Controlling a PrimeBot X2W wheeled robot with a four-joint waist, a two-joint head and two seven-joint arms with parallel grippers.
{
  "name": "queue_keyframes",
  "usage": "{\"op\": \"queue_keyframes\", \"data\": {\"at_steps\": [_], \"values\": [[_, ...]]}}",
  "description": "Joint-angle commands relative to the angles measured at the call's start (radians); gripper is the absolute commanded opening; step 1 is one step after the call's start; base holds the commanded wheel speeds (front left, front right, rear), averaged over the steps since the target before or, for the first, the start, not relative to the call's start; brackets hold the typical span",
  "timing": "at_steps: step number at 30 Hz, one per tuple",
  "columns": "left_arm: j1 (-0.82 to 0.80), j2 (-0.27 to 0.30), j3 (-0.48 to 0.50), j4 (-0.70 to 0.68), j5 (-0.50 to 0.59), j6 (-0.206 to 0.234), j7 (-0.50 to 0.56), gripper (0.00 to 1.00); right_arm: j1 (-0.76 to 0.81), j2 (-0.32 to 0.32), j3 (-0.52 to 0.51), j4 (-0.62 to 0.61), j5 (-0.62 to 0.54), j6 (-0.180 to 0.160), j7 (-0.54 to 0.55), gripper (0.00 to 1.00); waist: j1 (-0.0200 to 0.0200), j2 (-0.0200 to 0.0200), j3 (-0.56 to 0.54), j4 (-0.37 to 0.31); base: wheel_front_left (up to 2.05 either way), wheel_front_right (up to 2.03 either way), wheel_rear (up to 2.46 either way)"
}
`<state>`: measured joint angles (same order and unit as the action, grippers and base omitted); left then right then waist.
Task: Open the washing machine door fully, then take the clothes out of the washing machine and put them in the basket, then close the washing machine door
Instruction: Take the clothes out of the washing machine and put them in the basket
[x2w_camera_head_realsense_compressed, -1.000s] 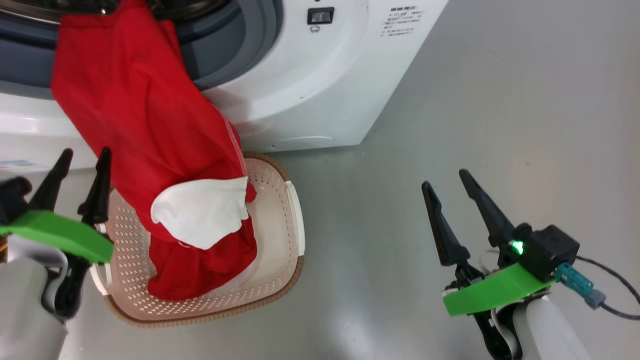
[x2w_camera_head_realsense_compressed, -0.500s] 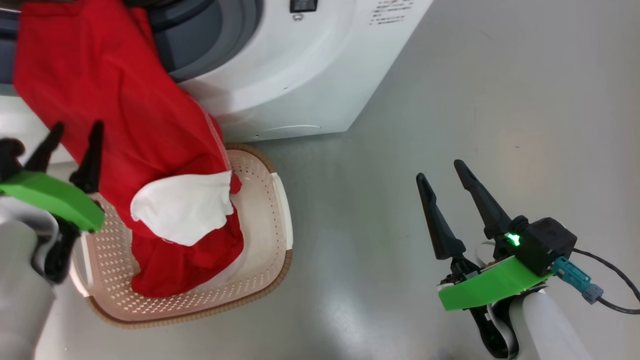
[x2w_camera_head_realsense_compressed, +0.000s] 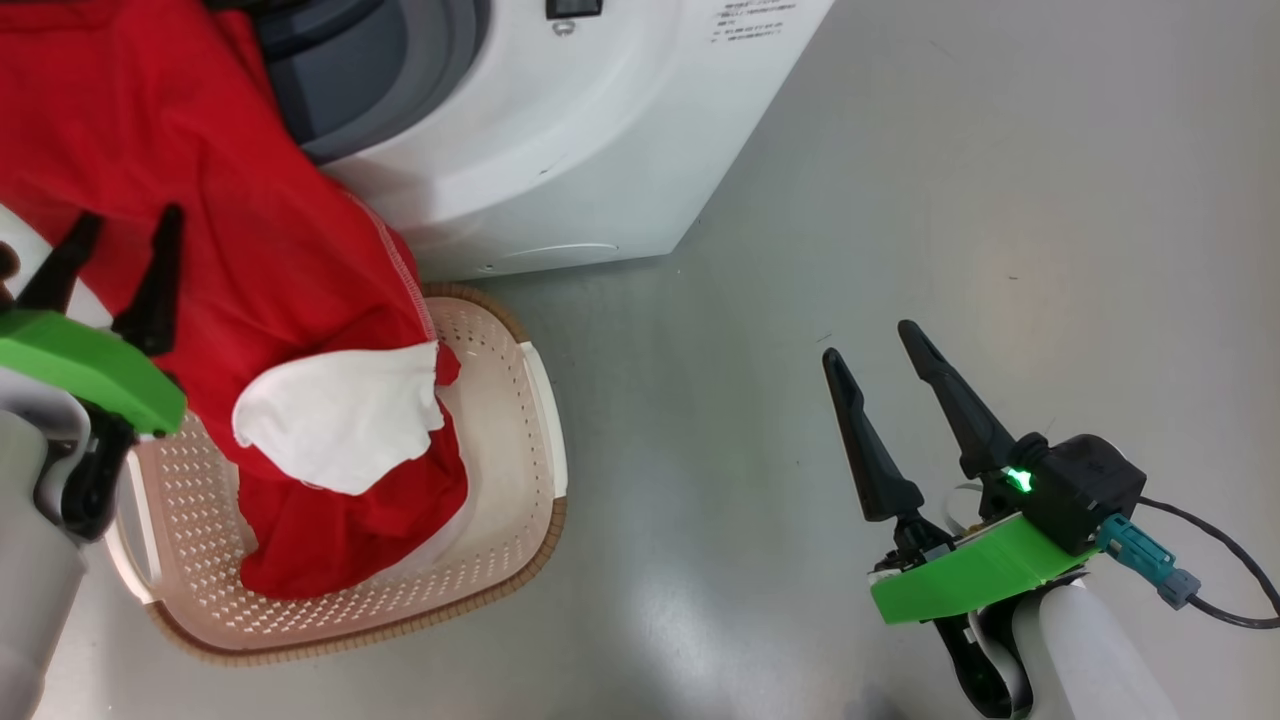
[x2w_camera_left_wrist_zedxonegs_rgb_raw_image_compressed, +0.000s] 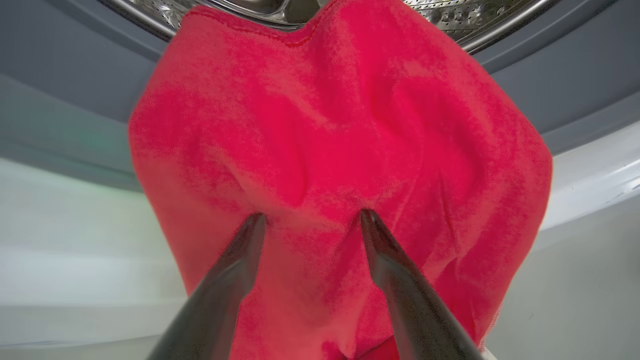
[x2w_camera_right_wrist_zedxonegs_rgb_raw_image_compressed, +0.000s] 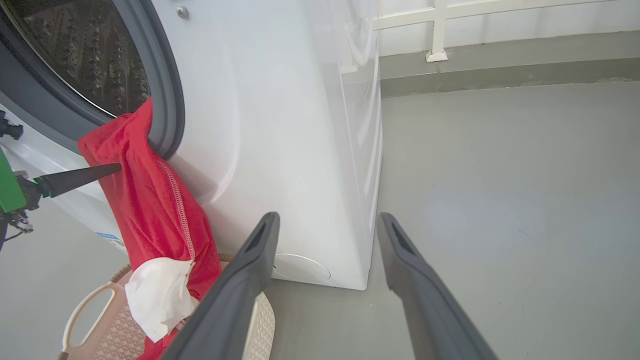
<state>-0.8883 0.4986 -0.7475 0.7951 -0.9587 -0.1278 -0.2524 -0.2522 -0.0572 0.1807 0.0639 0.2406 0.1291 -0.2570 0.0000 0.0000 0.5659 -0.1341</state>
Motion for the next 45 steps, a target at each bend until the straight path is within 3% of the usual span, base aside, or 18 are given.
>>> {"op": "queue_keyframes", "data": {"at_steps": [1, 2, 3, 4, 6, 19, 32, 45], "values": [[-0.025, 0.051, 0.027, -0.014, -0.004, -0.003, -0.009, 0.49, -0.007, 0.007, 0.024, -0.026, 0.003, 0.002, -0.005, 1.00, 0.0000, 0.0000, 0.000, 0.000, 0.00, 0.00, 0.00], [-0.026, 0.051, 0.027, -0.016, -0.004, -0.003, -0.009, 0.42, -0.007, 0.007, 0.023, -0.026, 0.003, 0.002, -0.005, 1.00, 0.0000, 0.0000, -0.001, 0.000, 0.00, 0.00, 0.00], [-0.026, 0.050, 0.028, -0.017, -0.003, -0.003, -0.009, 0.25, -0.007, 0.007, 0.023, -0.026, 0.002, 0.002, -0.005, 1.00, 0.0000, 0.0000, -0.002, 0.000, 0.00, 0.00, 0.00], [-0.025, 0.049, 0.028, -0.019, -0.003, -0.003, -0.009, 0.13, -0.006, 0.007, 0.022, -0.026, 0.002, 0.002, -0.005, 1.00, 0.0000, 0.0000, -0.002, 0.000, 0.00, 0.00, 0.00], [-0.024, 0.047, 0.029, -0.021, -0.003, -0.003, -0.009, 0.00, -0.006, 0.007, 0.022, -0.026, 0.001, 0.002, -0.005, 1.00, 0.0000, 0.0000, -0.004, 0.002, 0.00, 0.00, 0.00], [0.044, 0.028, 0.052, -0.084, 0.033, -0.003, -0.009, 0.00, -0.009, 0.007, 0.016, -0.023, -0.002, 0.002, -0.005, 1.00, 0.0000, 0.0000, -0.010, 0.023, 0.00, 0.00, 0.00], [0.209, -0.010, -0.010, -0.120, 0.059, -0.003, -0.009, 0.00, -0.008, 0.007, 0.004, -0.026, -0.006, 0.002, -0.005, 1.00, 0.0000, 0.0000, -0.011, 0.043, 0.00, 0.00, 0.00], [0.258, -0.068, -0.244, 0.068, -0.101, -0.003, 0.013, 0.00, -0.018, 0.007, 0.011, -0.025, -0.006, 0.002, -0.005, 1.00, 0.0000, 0.0000, 0.006, 0.037, 0.00, 0.00, 0.00]]}}
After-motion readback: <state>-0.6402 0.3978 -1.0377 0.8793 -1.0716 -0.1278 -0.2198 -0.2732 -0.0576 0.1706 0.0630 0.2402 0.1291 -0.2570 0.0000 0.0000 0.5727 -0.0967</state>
